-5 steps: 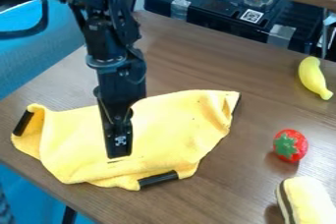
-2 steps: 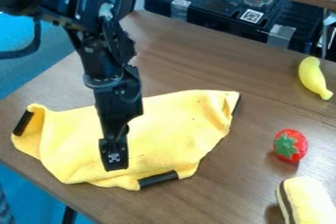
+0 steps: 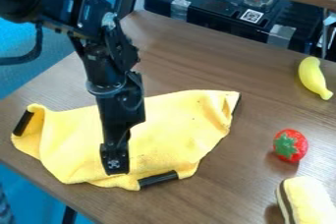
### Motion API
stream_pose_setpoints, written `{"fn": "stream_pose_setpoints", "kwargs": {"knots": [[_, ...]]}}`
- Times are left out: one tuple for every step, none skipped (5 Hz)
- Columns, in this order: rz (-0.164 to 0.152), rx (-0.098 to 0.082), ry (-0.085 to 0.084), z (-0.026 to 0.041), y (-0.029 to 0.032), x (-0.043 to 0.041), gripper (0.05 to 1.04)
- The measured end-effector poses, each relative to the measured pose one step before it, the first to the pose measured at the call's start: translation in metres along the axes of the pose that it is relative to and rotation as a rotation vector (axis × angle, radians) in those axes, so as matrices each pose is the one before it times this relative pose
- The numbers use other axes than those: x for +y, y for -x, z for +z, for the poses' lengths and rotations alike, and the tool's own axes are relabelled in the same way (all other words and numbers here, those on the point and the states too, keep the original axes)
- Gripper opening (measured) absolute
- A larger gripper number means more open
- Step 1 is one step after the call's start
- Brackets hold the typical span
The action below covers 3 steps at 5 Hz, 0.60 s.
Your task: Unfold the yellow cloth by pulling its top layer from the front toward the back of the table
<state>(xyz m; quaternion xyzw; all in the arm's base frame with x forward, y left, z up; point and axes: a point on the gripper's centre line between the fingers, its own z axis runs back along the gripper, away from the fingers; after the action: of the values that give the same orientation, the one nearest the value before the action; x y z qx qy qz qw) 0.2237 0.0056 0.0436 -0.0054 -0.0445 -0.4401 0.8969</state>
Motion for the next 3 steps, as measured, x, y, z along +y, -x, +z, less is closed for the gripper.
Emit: {"fn": "stream_pose_setpoints", "kwargs": {"knots": [[-0.0256, 0.0010, -0.0175, -0.00267, -0.00178, -0.00106, 0.688], [0.0024, 0.0228, 0.0005, -0.00743, 0.00047, 0.00046, 0.384], [0.0012, 0.0142, 0.0037, -0.00408, -0.00077, -0.00128, 0.161]]}}
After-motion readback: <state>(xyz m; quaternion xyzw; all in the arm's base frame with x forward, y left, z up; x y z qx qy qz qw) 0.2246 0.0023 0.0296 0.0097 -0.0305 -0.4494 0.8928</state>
